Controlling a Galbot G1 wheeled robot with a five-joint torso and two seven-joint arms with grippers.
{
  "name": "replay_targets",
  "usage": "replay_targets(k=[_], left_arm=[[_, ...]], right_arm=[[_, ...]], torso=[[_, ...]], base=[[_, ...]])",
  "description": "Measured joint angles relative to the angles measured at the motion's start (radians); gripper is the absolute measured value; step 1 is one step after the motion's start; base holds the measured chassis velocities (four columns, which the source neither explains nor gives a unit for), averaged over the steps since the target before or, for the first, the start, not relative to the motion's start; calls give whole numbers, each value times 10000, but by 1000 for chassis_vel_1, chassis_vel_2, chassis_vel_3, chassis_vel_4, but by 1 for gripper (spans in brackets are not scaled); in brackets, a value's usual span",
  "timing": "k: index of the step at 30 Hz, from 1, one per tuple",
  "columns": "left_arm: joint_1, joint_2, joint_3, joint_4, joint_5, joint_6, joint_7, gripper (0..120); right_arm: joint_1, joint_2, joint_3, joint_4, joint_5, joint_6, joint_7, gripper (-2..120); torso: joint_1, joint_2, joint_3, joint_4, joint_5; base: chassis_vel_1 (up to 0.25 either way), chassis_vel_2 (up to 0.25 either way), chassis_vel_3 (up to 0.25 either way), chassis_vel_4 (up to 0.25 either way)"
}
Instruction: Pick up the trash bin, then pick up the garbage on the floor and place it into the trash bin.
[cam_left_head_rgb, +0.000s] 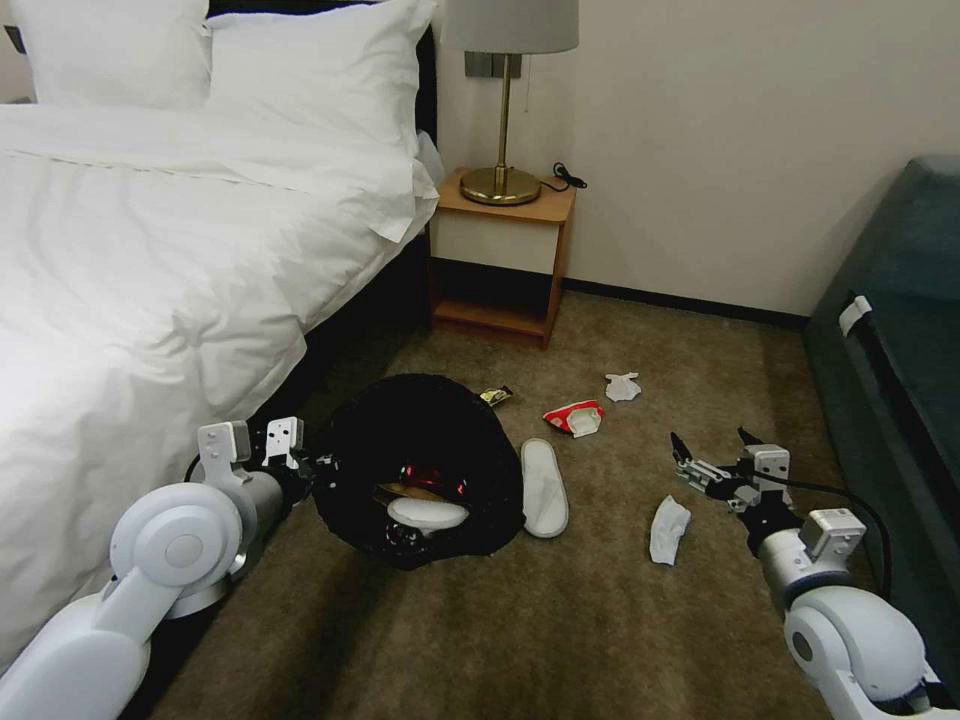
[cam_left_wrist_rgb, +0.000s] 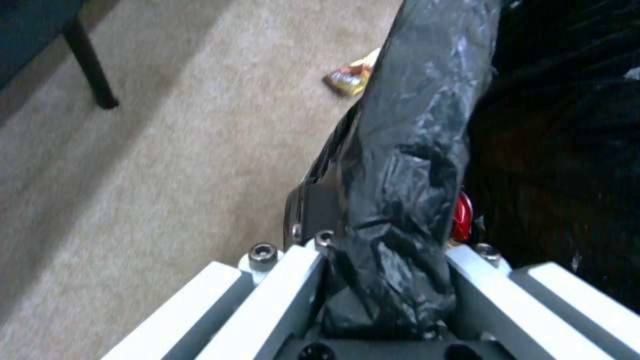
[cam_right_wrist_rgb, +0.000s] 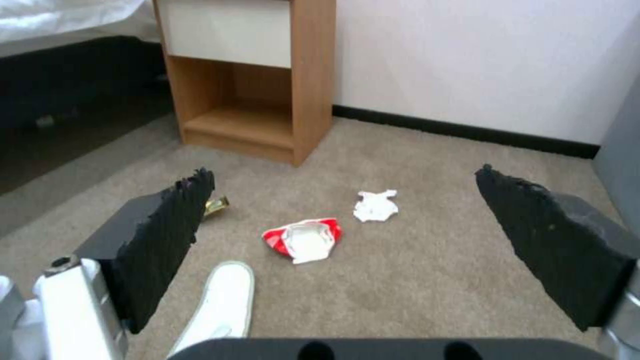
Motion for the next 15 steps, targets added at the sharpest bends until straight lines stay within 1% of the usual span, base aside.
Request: replay_targets(k=[1, 2, 4, 5, 7, 8, 10, 12, 15], left_arm=[[-117, -38, -24, 44, 199, 0, 208, 0], [-117, -38, -24, 44, 199, 0, 208, 0], [-362, -89, -61, 125, 505, 0, 582, 0], [-362, -89, -61, 125, 505, 0, 582, 0], [-706, -113, -55, 202, 494, 0, 654, 0], [-706, -113, -55, 202, 494, 0, 654, 0], [-916, -134, 3, 288, 469, 0, 654, 0], [-951, -146, 20, 300, 452, 0, 654, 0], [-971, -174, 53, 308, 442, 0, 627, 0]], right_arm=[[23, 6, -27, -57, 0, -12, 0, 100], [23, 6, -27, -57, 0, -12, 0, 100], [53, 11, -69, -175, 4, -32, -9, 100], [53, 11, -69, -175, 4, -32, -9, 100], [61, -2, -77, -271, 36, -52, -12, 100], [61, -2, -77, -271, 36, -52, -12, 100], [63, -52, -61, -308, 111, -54, -6, 100], [66, -71, -47, -315, 150, -58, 13, 100], [65, -101, -23, -321, 201, -71, 62, 100]], torso=[[0, 0, 0, 0, 0], [0, 0, 0, 0, 0], [0, 0, 0, 1, 1], [0, 0, 0, 1, 1], [0, 0, 0, 0, 1], [0, 0, 0, 0, 1], [-1, 0, 0, 0, 0], [-1, 0, -1, -1, 0], [-1, 0, -1, -1, 1]], base=[[0, 0, 0, 0], [0, 0, 0, 0], [0, 0, 0, 0], [0, 0, 0, 0], [0, 0, 0, 0], [0, 0, 0, 0], [0, 0, 0, 0], [-36, 14, 16, -18], [-80, 66, 82, -71]])
